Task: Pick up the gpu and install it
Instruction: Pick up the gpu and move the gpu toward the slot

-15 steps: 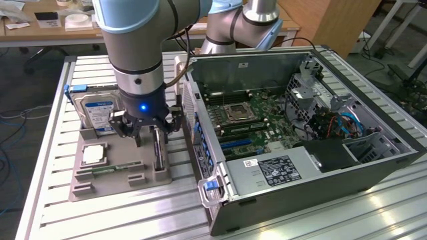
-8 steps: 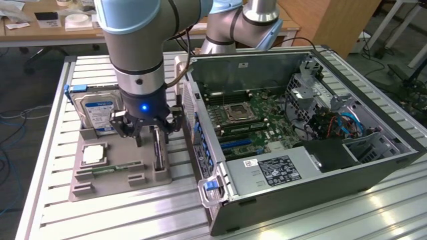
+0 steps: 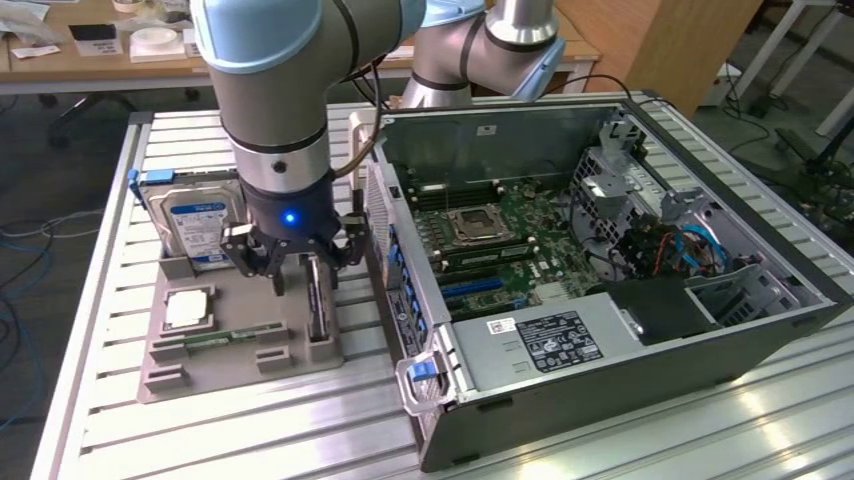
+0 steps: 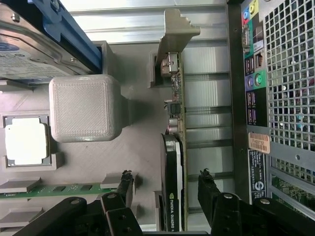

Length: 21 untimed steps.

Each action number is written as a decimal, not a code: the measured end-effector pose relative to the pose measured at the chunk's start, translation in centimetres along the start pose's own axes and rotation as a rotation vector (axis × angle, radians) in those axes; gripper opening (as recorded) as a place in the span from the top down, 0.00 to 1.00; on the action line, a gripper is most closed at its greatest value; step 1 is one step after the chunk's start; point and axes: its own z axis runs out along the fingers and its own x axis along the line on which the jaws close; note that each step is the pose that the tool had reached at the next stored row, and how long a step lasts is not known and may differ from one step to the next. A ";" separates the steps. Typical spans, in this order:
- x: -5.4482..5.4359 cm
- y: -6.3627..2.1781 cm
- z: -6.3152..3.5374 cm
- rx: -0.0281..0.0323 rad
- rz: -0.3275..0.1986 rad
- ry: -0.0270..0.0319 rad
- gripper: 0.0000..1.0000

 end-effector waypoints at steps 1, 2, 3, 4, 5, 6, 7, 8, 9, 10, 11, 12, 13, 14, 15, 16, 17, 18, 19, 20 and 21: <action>0.0 0.00 0.03 -0.0001 0.000 -0.0001 0.35; 0.0 0.00 0.03 0.0000 0.000 -0.0001 0.35; -0.1 0.00 0.03 0.0002 0.000 0.0001 0.35; -0.1 0.00 0.03 0.0002 0.000 0.0001 0.35; -0.1 0.00 0.04 0.0002 0.000 0.0001 0.35; -0.1 0.00 0.03 0.0001 0.000 0.0001 0.35; -0.1 0.00 0.03 0.0002 0.000 0.0001 0.35; -0.1 0.01 0.04 0.0001 0.000 0.0001 0.35; -0.1 0.00 0.03 0.0002 0.000 0.0001 0.35; -0.1 0.00 0.04 0.0001 0.000 0.0001 0.35; -0.1 0.00 0.04 0.0001 0.000 0.0001 0.35; -0.1 0.00 0.03 0.0002 0.000 0.0001 0.35; -0.1 0.00 0.04 0.0002 0.000 0.0001 0.35; -0.1 0.00 0.03 0.0002 0.000 0.0001 0.36; -0.1 0.00 0.03 0.0002 0.000 0.0001 0.36; -0.1 0.00 0.04 0.0001 0.000 0.0001 0.44; -0.1 0.00 0.04 0.0002 0.000 0.0001 0.44; -0.1 0.00 0.04 0.0001 0.000 0.0001 0.44; -0.1 0.00 0.04 0.0001 0.000 0.0001 0.44; -0.1 0.01 0.12 0.0000 0.000 -0.0001 0.44; -0.1 0.00 0.22 0.0000 0.000 -0.0001 0.44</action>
